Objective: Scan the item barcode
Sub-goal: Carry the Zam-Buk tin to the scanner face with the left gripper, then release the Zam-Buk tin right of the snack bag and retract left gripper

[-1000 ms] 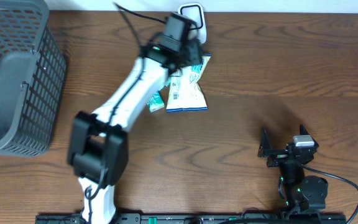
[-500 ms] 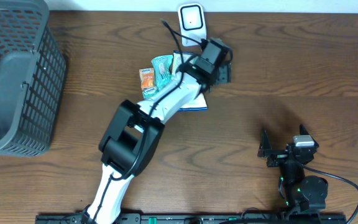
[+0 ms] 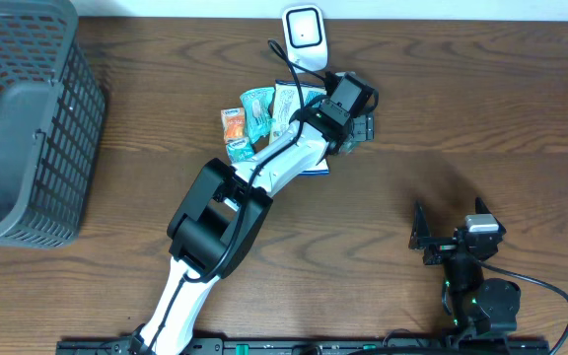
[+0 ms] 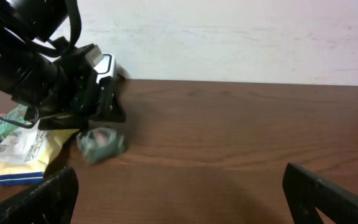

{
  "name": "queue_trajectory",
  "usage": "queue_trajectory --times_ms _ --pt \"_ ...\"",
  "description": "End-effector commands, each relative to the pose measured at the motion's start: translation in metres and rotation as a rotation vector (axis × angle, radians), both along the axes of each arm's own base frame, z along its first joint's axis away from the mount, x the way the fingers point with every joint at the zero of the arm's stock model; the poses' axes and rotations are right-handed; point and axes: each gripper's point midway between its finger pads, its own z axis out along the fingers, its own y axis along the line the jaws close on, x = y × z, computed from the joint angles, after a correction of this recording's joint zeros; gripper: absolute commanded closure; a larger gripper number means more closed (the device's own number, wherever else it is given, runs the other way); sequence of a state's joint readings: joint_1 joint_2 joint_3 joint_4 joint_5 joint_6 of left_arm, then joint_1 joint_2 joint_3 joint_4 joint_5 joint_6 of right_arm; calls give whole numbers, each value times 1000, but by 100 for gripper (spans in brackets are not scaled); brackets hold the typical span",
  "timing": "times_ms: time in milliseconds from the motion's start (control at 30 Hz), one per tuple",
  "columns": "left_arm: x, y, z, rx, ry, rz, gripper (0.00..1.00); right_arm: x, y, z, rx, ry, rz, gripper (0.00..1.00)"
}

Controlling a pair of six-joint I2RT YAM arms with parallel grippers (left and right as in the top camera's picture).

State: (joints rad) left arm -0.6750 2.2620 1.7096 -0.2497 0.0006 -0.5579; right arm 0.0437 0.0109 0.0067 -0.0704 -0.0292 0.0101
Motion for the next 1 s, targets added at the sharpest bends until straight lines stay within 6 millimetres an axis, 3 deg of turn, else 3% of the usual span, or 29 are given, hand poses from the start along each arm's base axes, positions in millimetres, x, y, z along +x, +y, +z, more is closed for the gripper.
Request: queue_trajectory --times_ms 0,67,200,367,433,500,600,767,967 --pt "3 4 -3 9 -4 18 20 0 2 -1 -8 0 10 1" --pt "7 6 6 -2 -18 25 20 0 2 -1 -8 0 10 1" --pt "17 16 47 -41 -78 42 21 0 2 -1 -8 0 10 1" --pt "25 44 126 -81 -189 54 23 0 2 -1 -8 0 10 1" --pt "23 67 167 -90 -237 71 23 0 2 -1 -8 0 10 1" --pt "17 89 196 -71 -271 72 23 0 2 -1 -8 0 10 1" --pt "2 130 224 30 -297 35 23 0 2 -1 -8 0 10 1" --pt "-27 213 238 194 -235 41 21 0 2 -1 -8 0 10 1" --pt "-42 310 226 153 -61 354 13 0 2 -1 -8 0 10 1"
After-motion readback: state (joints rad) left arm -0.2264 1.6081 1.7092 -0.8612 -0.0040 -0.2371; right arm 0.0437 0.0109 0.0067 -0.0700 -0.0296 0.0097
